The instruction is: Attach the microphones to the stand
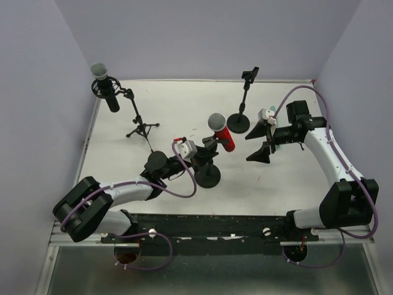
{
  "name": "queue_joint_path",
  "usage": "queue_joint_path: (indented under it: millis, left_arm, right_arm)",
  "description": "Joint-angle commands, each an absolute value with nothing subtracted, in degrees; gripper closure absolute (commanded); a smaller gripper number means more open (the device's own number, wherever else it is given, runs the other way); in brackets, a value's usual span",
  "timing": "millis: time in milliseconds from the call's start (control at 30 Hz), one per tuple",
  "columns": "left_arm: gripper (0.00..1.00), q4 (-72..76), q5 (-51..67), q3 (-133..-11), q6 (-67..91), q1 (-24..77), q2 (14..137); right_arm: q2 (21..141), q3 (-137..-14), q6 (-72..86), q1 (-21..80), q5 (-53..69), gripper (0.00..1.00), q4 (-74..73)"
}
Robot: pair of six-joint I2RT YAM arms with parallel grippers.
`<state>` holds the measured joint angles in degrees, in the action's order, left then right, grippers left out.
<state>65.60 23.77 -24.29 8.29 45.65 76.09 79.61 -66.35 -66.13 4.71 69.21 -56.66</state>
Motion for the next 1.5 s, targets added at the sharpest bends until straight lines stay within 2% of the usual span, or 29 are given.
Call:
queue_joint_path:
  millis: [0,367,567,800,900,1033,1233,1333,1467]
  left_arm:
    - [1.0,67.1,18.9,-27.1,3.3,39.0,72.3]
    - [1.0,67.2,21.9,-43.8,7.8,19.3,84.9]
    - [1.0,66.2,23.4,-50.1,9.0,15.9,92.5]
    - [1.0,65.1,24.9,-50.6,8.9,14.8,96.4]
    - [0.95,65.3,25.4,-49.1,9.1,14.6,96.5]
    - [0.75,65.7,25.7,-46.5,10.4,14.5,96.0]
    - [0.34,66.9,25.1,-42.3,11.8,14.5,93.1]
    - [0.19,64.7,24.3,-40.6,12.4,14.5,90.0]
    - [0.05,61.9,22.7,-36.7,13.5,14.5,85.4]
  right_arm:
    - [79.4,-67.2,-67.5,3.5,71.7,0.01,-58.3]
    - [79.9,-67.1,-68.1,3.3,71.8,0.0,-58.8]
    - [80.4,-67.1,-68.4,3.0,71.6,0.01,-58.9]
    - [81.5,-67.4,-69.4,3.0,71.5,0.01,-59.9]
    - [82.3,-67.8,-70.9,3.0,71.6,0.01,-61.3]
    - [83.7,-68.8,-73.9,3.0,72.1,0.01,-64.4]
    - [84.4,-69.3,-75.3,3.0,72.1,0.0,-65.9]
    - [84.2,-69.2,-74.9,2.9,72.0,0.01,-65.6]
    - [84.1,-69.0,-73.9,2.6,71.5,0.01,-64.6]
